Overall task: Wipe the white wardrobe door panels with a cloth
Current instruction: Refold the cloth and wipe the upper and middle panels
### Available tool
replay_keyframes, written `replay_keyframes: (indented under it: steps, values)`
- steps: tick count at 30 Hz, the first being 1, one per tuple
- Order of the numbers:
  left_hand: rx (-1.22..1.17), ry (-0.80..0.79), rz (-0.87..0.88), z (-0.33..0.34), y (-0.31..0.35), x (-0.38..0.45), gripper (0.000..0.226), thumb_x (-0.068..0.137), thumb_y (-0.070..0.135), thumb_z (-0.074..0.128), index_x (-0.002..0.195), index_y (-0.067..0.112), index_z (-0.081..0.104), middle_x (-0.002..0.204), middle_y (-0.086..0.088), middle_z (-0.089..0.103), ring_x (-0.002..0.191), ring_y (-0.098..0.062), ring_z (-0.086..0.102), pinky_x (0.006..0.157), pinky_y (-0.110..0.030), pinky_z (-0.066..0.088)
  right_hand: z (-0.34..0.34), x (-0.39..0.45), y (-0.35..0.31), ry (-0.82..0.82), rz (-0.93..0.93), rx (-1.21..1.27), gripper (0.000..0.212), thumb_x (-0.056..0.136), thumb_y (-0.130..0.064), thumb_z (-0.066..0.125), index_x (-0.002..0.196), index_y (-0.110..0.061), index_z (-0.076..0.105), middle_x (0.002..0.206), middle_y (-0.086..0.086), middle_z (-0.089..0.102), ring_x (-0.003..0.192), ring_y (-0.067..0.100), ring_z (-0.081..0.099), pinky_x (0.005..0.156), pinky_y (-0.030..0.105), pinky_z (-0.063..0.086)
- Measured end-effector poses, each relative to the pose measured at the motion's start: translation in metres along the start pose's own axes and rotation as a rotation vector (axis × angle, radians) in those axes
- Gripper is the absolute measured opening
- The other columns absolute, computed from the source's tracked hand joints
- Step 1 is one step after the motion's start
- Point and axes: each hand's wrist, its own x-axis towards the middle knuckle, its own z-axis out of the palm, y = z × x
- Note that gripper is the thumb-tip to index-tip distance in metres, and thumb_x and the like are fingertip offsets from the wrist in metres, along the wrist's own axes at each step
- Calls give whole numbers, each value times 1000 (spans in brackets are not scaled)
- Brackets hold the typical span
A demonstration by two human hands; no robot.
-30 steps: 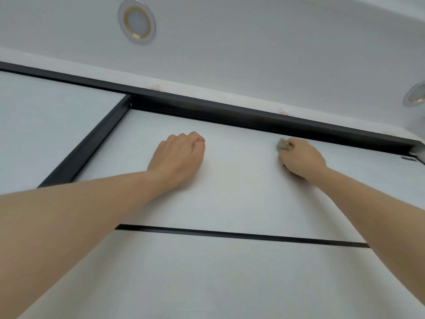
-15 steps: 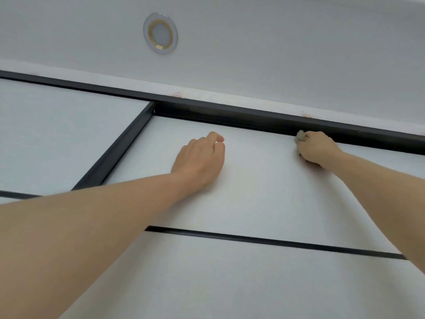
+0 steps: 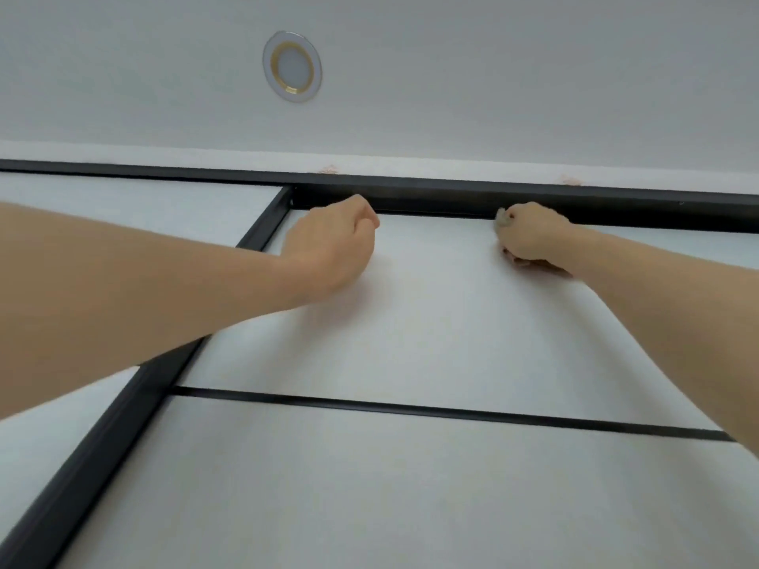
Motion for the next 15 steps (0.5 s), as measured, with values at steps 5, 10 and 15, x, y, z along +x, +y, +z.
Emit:
replay_keyframes:
  steps: [5,10,15]
  values:
    - [397,21,142,-45,-47,35,33,98,19,32,114,26,60,98,5,67,91,-25,56,79,-35,38,41,-108,-133,-140,-658,93,34,100,-30,47,131,-35,59,132,-4,64,116,24,58,90,31,43]
    - [609,-251,241,-63,-101,51,41,101,23,30,130,34,57,131,5,61,121,-20,53,112,-33,29,46,-167,-167,-342,-946,144,45,96,-20,52,137,-37,59,121,-9,68,106,16,57,91,32,47]
    - [260,-278,105,-63,-112,42,62,97,7,36,154,31,30,149,-2,45,133,-28,43,110,-40,37,21,-27,-89,21,-47,32,36,104,-26,45,137,-22,59,125,2,66,114,30,60,95,36,47]
